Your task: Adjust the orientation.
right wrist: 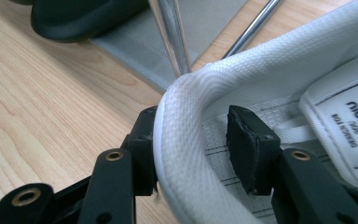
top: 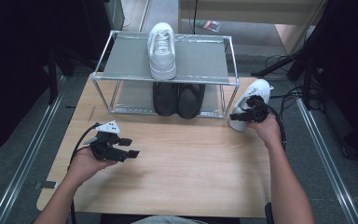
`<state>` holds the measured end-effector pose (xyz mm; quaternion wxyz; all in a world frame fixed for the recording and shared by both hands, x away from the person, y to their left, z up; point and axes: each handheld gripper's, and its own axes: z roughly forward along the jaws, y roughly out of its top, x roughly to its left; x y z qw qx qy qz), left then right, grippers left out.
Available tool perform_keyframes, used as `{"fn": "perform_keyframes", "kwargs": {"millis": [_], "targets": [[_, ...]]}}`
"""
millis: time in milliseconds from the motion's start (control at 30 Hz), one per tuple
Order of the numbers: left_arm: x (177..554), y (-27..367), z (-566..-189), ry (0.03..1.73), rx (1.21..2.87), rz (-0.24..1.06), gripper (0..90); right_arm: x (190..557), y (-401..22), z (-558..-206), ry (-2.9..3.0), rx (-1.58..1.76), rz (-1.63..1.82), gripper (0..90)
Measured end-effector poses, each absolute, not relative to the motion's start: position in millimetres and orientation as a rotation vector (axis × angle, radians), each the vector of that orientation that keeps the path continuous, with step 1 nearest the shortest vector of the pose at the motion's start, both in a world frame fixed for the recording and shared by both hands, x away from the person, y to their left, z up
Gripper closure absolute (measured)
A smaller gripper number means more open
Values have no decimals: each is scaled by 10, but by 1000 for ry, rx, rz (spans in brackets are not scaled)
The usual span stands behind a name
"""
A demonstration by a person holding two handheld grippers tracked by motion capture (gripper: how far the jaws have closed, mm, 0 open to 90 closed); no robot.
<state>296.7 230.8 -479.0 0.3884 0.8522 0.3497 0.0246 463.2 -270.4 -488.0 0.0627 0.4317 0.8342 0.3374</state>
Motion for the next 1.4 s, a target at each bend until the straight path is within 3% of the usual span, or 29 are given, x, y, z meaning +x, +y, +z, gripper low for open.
{"fn": "perform_keyframes", "kwargs": {"millis": [167, 333, 1400], "targets": [[2963, 2315, -4790, 893, 2163, 65, 370, 4647, -2685, -4865, 2572, 1280, 1048, 690], [2966, 2328, -4788, 897, 2160, 65, 370, 4618, -2670, -4836, 2597, 1250, 1014, 725], [3065, 2234, -4752, 839, 2166, 37, 370, 3842, -2346, -4446, 2582, 1106, 841, 730]]}}
